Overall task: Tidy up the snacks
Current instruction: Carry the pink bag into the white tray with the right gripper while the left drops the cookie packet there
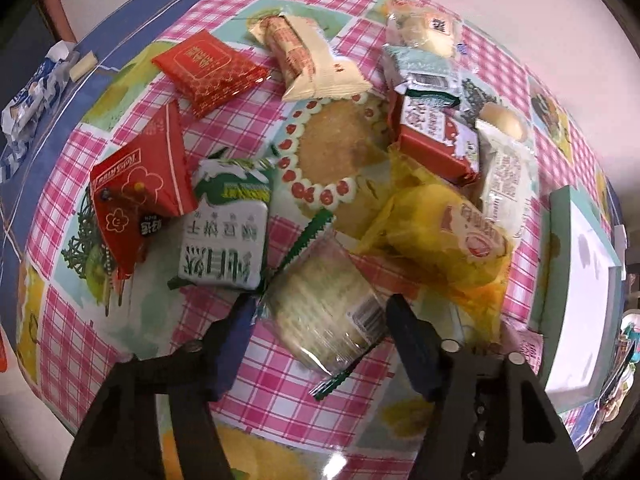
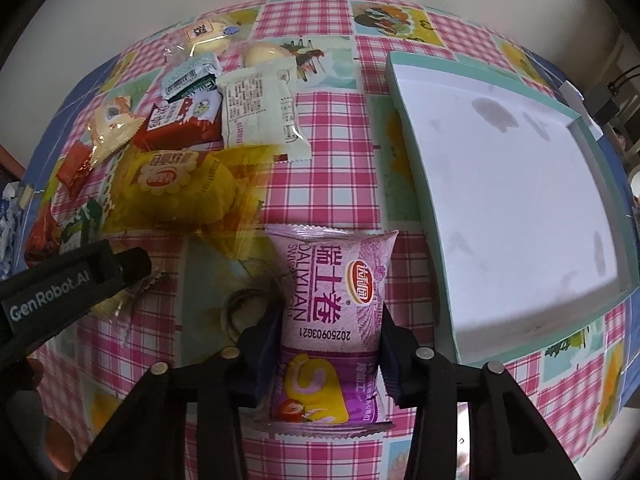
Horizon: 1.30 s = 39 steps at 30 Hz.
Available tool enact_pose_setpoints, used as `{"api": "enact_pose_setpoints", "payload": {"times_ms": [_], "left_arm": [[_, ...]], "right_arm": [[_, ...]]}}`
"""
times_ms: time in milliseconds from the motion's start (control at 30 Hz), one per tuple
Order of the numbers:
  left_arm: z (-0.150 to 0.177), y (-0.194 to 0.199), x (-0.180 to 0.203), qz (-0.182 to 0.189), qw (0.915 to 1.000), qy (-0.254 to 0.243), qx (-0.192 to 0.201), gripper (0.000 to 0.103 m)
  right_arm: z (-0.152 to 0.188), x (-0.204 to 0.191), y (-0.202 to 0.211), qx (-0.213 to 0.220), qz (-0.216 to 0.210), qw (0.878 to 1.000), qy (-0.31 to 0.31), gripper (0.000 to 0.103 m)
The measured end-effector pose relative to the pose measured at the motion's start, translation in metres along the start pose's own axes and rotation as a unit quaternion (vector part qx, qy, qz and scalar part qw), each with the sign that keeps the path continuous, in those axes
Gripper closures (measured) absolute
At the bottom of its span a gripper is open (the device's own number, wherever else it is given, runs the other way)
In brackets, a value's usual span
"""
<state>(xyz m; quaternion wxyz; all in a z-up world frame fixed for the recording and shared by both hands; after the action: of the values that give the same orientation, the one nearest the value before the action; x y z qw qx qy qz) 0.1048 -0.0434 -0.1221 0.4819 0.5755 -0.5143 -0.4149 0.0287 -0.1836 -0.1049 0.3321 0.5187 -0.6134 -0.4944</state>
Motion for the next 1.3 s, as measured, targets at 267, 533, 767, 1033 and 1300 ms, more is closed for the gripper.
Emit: {"api": "enact_pose_setpoints", "payload": {"times_ms": [267,533,767,1033,1300], "left_arm": [[0.008,0.016,-0.005,0.006,1.0000,0.004,0.005,0.043],[0.013,0.068,-0.012,0.024,0.9990,0.001,0.038,0.043],[0.012,0.105,0.026,0.058,0.9942,-0.041,0.080,0.042],[0.011,0.097,0.114,0.085,0.9867,-0.114,0.079,0.042],[0.003,0.077,0.192,0.096,0.9771,-0.170,0.083,0.042]], "right_arm": [[0.000,0.001,0.018,0.011,-0.005,1.000,-0.004,0.063],[-0.008,0.016,0.069,0.057,-0.031,0.998,-0.025,0.063],[-0.034,0.060,0.083,0.084,0.028,0.994,-0.064,0.063],[-0.055,0.142,0.083,0.078,0.054,0.985,-0.142,0.063],[-0.079,0.203,0.072,0.090,0.074,0.972,-0.204,0.063]]}}
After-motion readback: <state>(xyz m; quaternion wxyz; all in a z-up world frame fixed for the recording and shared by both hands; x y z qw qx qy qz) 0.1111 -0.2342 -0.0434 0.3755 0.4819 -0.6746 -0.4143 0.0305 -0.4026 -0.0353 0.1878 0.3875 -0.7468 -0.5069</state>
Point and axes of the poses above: each gripper's, at about its wrist camera, not at the fingertips, and y roughly against the way its jaws point, x to its right, z to its underside, the point moved 3 cm from there along -y, roughly the way its jaws point, and after that the axes turned 7 degrees about -z, right-handed, at the moved point
